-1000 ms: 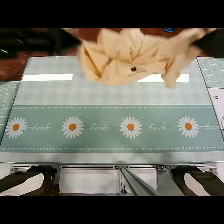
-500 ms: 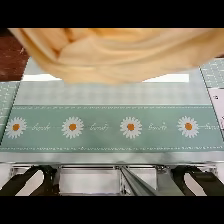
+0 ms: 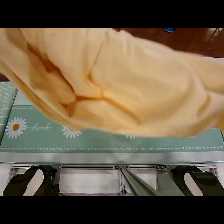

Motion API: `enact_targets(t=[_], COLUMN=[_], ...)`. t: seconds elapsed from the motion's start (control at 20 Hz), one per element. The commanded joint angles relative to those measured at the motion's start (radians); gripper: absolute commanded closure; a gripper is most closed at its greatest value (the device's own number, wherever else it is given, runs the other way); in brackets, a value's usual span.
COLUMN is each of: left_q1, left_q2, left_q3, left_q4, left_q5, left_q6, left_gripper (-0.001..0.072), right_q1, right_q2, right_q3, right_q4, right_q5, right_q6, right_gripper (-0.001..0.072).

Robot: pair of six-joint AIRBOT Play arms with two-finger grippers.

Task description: Fold the shirts.

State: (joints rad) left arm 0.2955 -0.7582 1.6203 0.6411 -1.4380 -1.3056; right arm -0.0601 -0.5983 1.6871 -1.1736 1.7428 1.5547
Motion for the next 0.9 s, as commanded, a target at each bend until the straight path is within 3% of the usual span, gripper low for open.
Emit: enact_targets(t=[0.0, 0.15, 0.35, 0.55, 0.75, 0.8, 0.85], left_q1=[-0.019, -0.104, -0.214, -0.323, -0.377, -0.382, -0.388], left_q2=[0.104, 0.112, 0.002, -0.249, -0.513, -0.563, -0.608], left_q3=[-0.304, -0.607, -0.875, -0.839, -0.647, -0.599, -0.551], left_q4=[0.032, 0.033, 0.033, 0.029, 0.021, 0.005, 0.003], left_q5=[-0.029, 0.026, 0.333, 0.596, 0.644, 0.633, 0.616], left_q6=[0.000, 0.020, 0.068, 0.116, 0.115, 0.115, 0.106], left_gripper=[0.0682, 0.0683, 0.0682, 0.0682, 0.0681, 0.0641, 0.0439], right_q1=[0.000, 0.000, 0.000, 0.000, 0.002, 0.002, 0.002], right_q2=[0.153, 0.227, 0.200, 0.023, -0.202, -0.259, -0.312], right_q3=[-0.343, -0.658, -0.943, -1.028, -1.028, -1.028, -1.028], right_q4=[0.002, 0.100, 0.148, 0.187, 0.227, 0.255, 0.285], right_q5=[-0.028, -0.141, -0.330, -0.517, -0.610, -0.622, -0.641], right_q6=[0.068, 0.079, 0.041, -0.038, -0.100, -0.132, -0.163], right_gripper=[0.0691, 0.0691, 0.0691, 0.0691, 0.0691, 0.0691, 0.0691])
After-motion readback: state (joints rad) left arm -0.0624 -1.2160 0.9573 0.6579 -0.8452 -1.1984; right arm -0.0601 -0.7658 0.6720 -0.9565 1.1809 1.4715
